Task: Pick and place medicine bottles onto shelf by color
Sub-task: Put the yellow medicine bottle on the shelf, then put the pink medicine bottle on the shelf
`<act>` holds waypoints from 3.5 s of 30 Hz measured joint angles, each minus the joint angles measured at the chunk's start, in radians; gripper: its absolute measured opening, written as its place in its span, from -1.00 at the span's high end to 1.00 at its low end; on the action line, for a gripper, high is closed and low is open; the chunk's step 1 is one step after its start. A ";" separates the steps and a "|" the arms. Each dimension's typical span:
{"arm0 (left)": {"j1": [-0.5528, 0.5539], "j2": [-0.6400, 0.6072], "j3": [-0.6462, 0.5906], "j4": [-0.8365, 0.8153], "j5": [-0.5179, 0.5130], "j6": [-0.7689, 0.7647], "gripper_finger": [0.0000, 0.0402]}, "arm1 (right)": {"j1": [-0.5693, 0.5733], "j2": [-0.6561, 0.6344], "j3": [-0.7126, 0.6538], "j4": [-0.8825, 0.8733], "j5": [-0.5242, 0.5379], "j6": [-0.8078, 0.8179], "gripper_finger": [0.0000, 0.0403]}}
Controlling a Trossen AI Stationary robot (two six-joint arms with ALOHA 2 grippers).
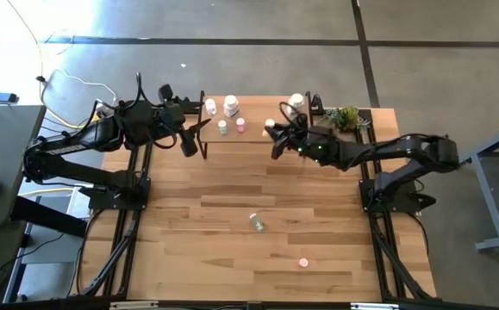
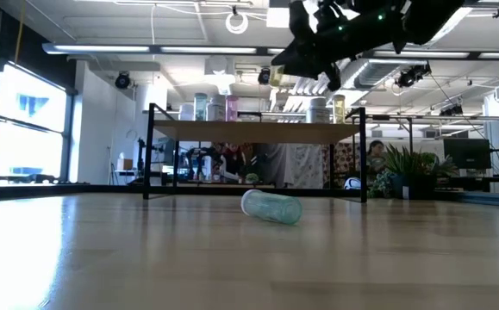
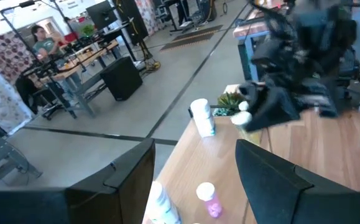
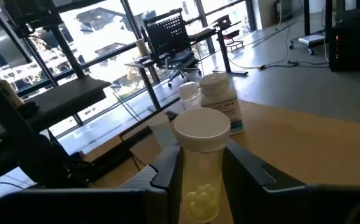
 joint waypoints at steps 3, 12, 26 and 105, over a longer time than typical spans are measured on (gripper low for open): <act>0.007 0.000 0.000 -0.001 0.004 -0.003 -0.06 | 0.020 0.056 0.001 0.086 0.026 -0.059 0.60; 0.051 0.000 0.000 -0.011 0.133 -0.078 -0.06 | 0.030 0.164 0.061 0.120 0.130 -0.194 0.60; 0.059 0.000 0.000 -0.011 0.151 -0.072 -0.06 | 0.029 0.259 0.117 0.022 0.253 -0.212 0.60; 0.058 0.000 -0.001 -0.322 0.291 -0.241 -0.06 | 0.337 0.255 0.813 -1.539 -0.293 0.556 0.14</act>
